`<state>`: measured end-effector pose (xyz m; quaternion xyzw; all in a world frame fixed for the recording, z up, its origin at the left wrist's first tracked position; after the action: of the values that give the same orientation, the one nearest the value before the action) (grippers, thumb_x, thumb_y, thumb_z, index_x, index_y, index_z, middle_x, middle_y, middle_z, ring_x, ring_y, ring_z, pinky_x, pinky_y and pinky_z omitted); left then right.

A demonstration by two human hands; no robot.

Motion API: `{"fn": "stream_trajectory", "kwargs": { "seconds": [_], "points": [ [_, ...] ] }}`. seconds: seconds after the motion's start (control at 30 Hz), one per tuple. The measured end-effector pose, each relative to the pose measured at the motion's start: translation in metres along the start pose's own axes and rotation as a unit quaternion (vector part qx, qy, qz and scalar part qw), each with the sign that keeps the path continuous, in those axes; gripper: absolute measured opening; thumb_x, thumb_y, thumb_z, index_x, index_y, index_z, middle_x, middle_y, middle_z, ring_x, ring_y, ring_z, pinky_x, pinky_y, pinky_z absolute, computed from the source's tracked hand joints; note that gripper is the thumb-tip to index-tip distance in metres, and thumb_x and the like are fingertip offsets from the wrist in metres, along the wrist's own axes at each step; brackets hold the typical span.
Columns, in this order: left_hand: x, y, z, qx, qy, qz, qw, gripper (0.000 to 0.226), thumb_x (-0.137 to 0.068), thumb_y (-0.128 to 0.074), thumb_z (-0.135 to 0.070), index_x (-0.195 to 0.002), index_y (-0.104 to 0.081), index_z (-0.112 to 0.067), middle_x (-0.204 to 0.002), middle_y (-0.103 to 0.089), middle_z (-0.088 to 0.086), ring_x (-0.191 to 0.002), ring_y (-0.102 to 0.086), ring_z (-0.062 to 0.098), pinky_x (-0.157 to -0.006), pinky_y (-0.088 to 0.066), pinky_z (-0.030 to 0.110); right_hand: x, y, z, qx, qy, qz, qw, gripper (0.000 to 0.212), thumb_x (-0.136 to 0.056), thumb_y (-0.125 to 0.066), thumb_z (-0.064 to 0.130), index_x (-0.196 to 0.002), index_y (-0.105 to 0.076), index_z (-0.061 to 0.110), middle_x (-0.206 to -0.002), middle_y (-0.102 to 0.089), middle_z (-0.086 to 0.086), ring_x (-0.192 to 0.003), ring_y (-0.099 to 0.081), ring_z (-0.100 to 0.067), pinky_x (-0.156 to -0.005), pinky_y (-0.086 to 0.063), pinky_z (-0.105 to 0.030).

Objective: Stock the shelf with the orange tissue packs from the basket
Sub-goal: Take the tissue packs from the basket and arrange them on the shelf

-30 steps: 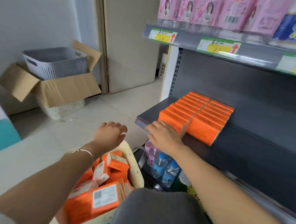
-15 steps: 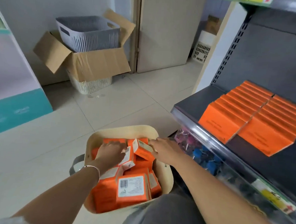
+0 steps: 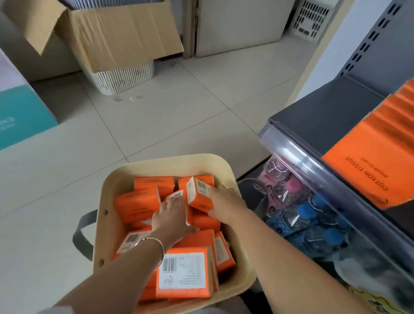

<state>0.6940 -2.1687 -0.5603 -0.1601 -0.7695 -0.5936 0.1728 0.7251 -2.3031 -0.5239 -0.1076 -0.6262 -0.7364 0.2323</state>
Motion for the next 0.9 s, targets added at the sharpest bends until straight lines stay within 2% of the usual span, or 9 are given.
{"fn": "stream_trajectory", "kwargs": {
  "seconds": [0.13,0.23,0.27,0.33,0.4,0.53,0.67,0.8,0.9],
  "points": [
    [-0.013,-0.007,0.003,0.046,0.029,0.003,0.998,0.104,-0.065,-0.075,-0.056,-0.144,-0.017,-0.022,-0.143,-0.028,0.003,-0.135,-0.03,0.029,-0.1,-0.039,0.047,-0.016,-0.021,-0.002,0.04,-0.007,0.0,0.999,0.065,-0.086,-0.06,0.028,-0.143,-0.03,0.019,-0.129,-0.047,-0.01,-0.117,-0.051,-0.032,-0.102,-0.04,-0.049],
    [-0.017,-0.012,0.005,0.085,0.021,0.011,0.996,0.099,-0.067,-0.066,-0.062,-0.144,-0.017,-0.021,-0.141,-0.029,0.004,-0.137,-0.027,0.032,-0.105,-0.033,0.051,-0.023,-0.025,-0.001,0.027,-0.007,-0.008,1.0,0.074,-0.084,-0.066,0.03,-0.144,-0.025,0.018,-0.132,-0.042,-0.01,-0.12,-0.048,-0.034,-0.103,-0.035,-0.05],
    [-0.019,-0.013,0.007,0.091,0.016,0.015,0.996,0.096,-0.069,-0.064,-0.06,-0.144,-0.017,-0.022,-0.141,-0.03,0.004,-0.137,-0.028,0.032,-0.106,-0.032,0.051,-0.026,-0.025,0.0,0.02,-0.008,-0.014,1.0,0.075,-0.083,-0.066,0.029,-0.145,-0.024,0.018,-0.133,-0.041,-0.01,-0.121,-0.047,-0.034,-0.102,-0.036,-0.049],
    [-0.021,-0.011,0.011,0.091,0.026,0.028,0.995,0.087,-0.074,-0.063,-0.044,-0.145,-0.016,-0.023,-0.143,-0.031,0.003,-0.136,-0.032,0.031,-0.103,-0.037,0.05,-0.028,-0.025,0.003,0.013,-0.01,-0.027,0.999,0.072,-0.085,-0.064,0.025,-0.144,-0.024,0.018,-0.132,-0.041,-0.01,-0.12,-0.049,-0.034,-0.098,-0.04,-0.046],
    [-0.023,-0.005,0.014,0.077,0.042,0.033,0.996,0.078,-0.077,-0.06,-0.029,-0.143,-0.02,-0.023,-0.142,-0.037,0.003,-0.129,-0.042,0.032,-0.095,-0.043,0.047,-0.029,-0.023,0.004,0.004,-0.012,-0.04,0.999,0.062,-0.088,-0.059,0.021,-0.141,-0.029,0.017,-0.13,-0.045,-0.009,-0.117,-0.051,-0.033,-0.093,-0.043,-0.044],
    [-0.022,0.007,0.01,0.049,0.059,0.022,0.997,0.055,-0.081,-0.053,-0.018,-0.132,-0.032,-0.019,-0.129,-0.048,0.006,-0.116,-0.054,0.034,-0.085,-0.046,0.043,-0.023,-0.004,0.004,-0.036,-0.031,-0.079,0.996,0.038,-0.091,-0.05,0.015,-0.128,-0.039,0.012,-0.12,-0.056,-0.011,-0.108,-0.057,-0.034,-0.085,-0.045,-0.041],
    [-0.012,0.029,0.008,0.048,0.038,-0.024,0.998,0.04,-0.092,-0.045,-0.023,-0.13,-0.038,-0.018,-0.126,-0.045,0.009,-0.114,-0.054,0.035,-0.085,-0.046,0.046,-0.007,0.018,-0.001,-0.09,-0.054,-0.112,0.988,0.043,-0.093,-0.047,0.018,-0.134,-0.035,0.014,-0.12,-0.057,-0.011,-0.108,-0.057,-0.033,-0.08,-0.047,-0.04],
    [0.007,0.065,0.004,0.053,0.002,-0.066,0.996,0.047,-0.089,-0.051,-0.034,-0.132,-0.037,-0.022,-0.122,-0.049,0.008,-0.113,-0.054,0.032,-0.086,-0.047,0.045,0.019,0.047,-0.001,-0.118,-0.068,-0.138,0.981,0.051,-0.094,-0.047,0.02,-0.14,-0.027,0.013,-0.121,-0.054,-0.014,-0.106,-0.058,-0.035,-0.074,-0.045,-0.038],
    [0.029,0.101,-0.005,0.041,-0.022,-0.115,0.992,0.048,-0.087,-0.051,-0.028,-0.133,-0.035,-0.025,-0.124,-0.053,0.006,-0.114,-0.053,0.029,-0.091,-0.044,0.046,0.045,0.073,-0.001,-0.125,-0.075,-0.182,0.972,0.058,-0.094,-0.048,0.019,-0.145,-0.021,0.014,-0.121,-0.053,-0.015,-0.107,-0.058,-0.034,-0.076,-0.044,-0.037]
  ]
}}
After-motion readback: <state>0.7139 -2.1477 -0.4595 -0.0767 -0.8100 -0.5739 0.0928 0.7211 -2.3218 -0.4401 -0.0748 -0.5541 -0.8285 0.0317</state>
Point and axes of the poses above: each hand's wrist, its own x-axis away from the middle knuckle, its own y-axis out of the back of the hand, z = x × y, the point moved 6 cm from there along -x, towards the middle knuckle
